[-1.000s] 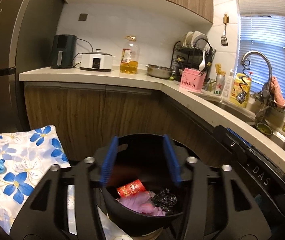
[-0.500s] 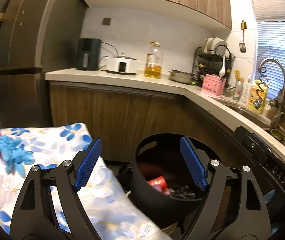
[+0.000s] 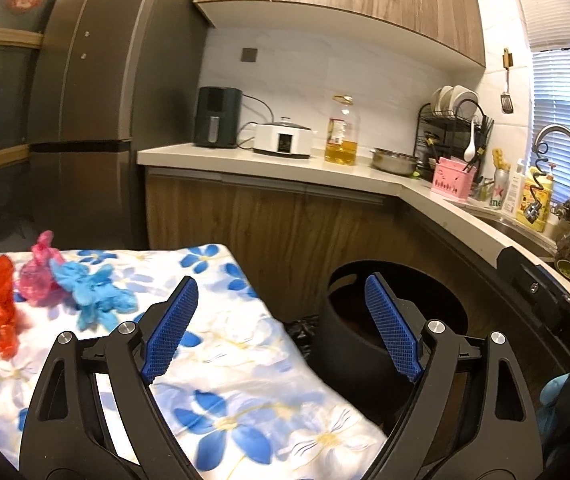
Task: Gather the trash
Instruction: 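Move both open tools back toward the red bag and blue gloves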
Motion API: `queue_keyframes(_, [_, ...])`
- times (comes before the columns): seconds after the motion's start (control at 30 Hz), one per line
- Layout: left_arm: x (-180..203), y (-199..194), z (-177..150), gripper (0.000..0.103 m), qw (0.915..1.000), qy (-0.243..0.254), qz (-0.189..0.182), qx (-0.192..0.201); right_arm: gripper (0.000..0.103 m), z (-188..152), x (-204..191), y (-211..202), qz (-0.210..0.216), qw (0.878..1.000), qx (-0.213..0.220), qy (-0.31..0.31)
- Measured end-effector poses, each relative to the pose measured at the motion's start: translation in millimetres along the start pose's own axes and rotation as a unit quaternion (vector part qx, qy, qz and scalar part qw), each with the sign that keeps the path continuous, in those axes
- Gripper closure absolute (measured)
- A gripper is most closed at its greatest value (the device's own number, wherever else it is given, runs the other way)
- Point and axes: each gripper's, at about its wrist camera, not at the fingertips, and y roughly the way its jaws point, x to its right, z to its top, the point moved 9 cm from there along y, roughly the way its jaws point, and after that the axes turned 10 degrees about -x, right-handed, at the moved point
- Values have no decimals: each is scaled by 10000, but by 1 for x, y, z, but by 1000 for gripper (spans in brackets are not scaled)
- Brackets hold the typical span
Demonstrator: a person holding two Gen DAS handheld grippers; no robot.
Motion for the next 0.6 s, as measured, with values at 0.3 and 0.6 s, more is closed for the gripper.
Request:
queue_keyframes(0.3, [-52, -37, -22, 19, 9992, -131, 373, 51, 27, -18, -38, -16, 236, 9997, -76, -92])
queue_keyframes(0.6, [-144, -66, -45, 19, 9912, -594, 1175, 155, 27, -33, -91, -13, 705, 9973, -124, -192])
